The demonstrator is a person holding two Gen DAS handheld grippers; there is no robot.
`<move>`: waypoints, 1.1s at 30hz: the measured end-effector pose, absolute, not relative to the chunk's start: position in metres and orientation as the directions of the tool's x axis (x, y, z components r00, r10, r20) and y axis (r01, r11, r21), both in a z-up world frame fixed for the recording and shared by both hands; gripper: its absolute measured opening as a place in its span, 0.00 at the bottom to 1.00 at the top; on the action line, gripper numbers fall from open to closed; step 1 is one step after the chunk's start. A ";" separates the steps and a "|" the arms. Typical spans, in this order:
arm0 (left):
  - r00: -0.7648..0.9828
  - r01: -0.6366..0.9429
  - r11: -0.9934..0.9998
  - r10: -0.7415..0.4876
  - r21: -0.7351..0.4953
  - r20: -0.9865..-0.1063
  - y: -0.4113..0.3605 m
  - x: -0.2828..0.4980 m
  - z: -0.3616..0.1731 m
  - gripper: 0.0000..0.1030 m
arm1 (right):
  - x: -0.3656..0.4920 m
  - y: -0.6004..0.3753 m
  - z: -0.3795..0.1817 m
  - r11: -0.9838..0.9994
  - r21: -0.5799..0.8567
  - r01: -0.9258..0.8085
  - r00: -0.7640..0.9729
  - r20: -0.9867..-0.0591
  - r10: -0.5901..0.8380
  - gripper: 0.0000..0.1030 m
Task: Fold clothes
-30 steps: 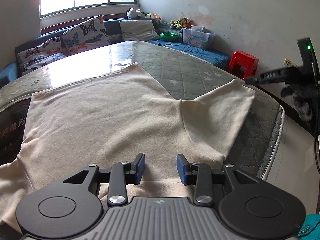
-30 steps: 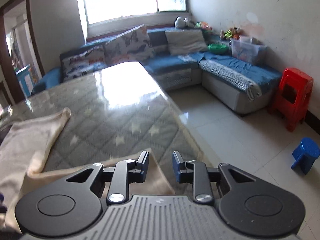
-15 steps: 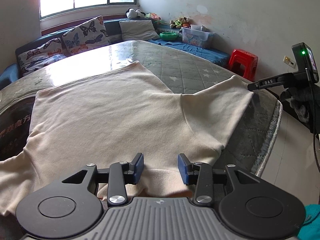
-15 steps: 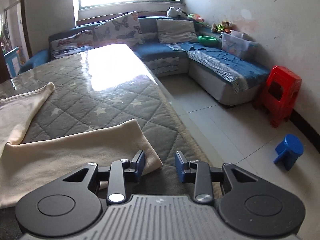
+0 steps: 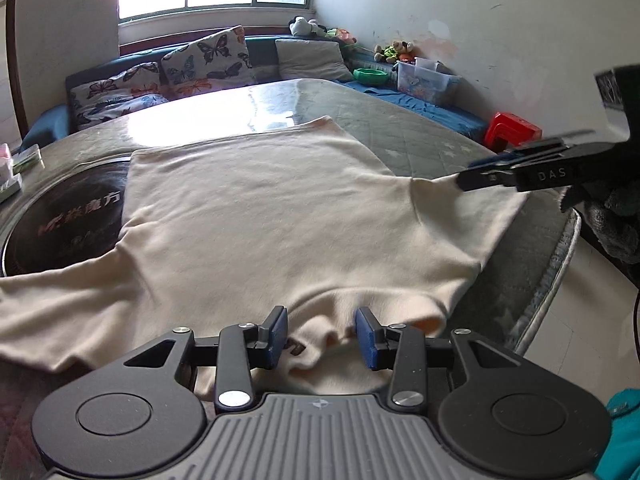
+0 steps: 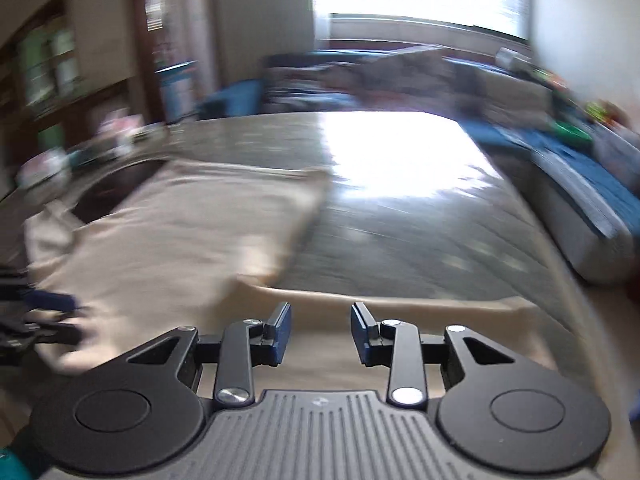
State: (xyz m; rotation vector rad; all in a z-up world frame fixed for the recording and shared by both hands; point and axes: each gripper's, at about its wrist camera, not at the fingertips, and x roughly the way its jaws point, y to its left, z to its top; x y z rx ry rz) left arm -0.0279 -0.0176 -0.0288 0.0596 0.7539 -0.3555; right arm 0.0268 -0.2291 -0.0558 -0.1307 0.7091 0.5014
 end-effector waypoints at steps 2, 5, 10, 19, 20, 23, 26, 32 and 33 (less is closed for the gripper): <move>0.672 0.333 0.940 -0.295 -0.078 -0.679 -0.015 -0.032 -0.029 0.40 | 0.024 -0.206 -0.054 0.825 0.054 -0.563 0.604 -0.653 0.456 0.32; 0.677 0.322 0.942 -0.300 -0.095 -0.672 -0.008 -0.038 -0.026 0.40 | 0.018 -0.176 -0.059 0.755 0.050 -0.654 0.536 -0.673 0.509 0.32; 0.710 0.296 0.948 -0.300 -0.116 -0.637 0.006 -0.047 -0.014 0.40 | 0.001 -0.141 -0.067 0.657 0.020 -0.754 0.456 -0.703 0.545 0.31; 0.694 0.264 0.959 -0.265 -0.106 -0.669 0.020 -0.053 -0.028 0.38 | -0.027 -0.130 -0.071 0.563 -0.050 -0.825 0.417 -0.726 0.546 0.31; 0.697 0.261 0.959 -0.269 -0.114 -0.665 0.023 -0.052 -0.026 0.38 | -0.027 -0.131 -0.069 0.565 -0.045 -0.824 0.417 -0.724 0.550 0.31; 0.706 0.252 0.958 -0.280 -0.138 -0.651 0.029 -0.048 -0.021 0.39 | -0.024 -0.134 -0.062 0.582 -0.019 -0.813 0.424 -0.705 0.568 0.31; 0.715 0.243 0.956 -0.290 -0.163 -0.636 0.036 -0.045 -0.017 0.40 | -0.020 -0.133 -0.065 0.587 -0.010 -0.810 0.416 -0.715 0.562 0.31; 0.739 0.252 0.953 -0.302 -0.169 -0.602 0.047 -0.045 -0.005 0.41 | -0.019 -0.133 -0.071 0.575 0.000 -0.818 0.392 -0.731 0.559 0.31; 0.744 0.244 0.957 -0.287 -0.155 -0.604 0.048 -0.045 -0.004 0.41 | -0.019 -0.132 -0.071 0.573 0.002 -0.819 0.391 -0.730 0.561 0.31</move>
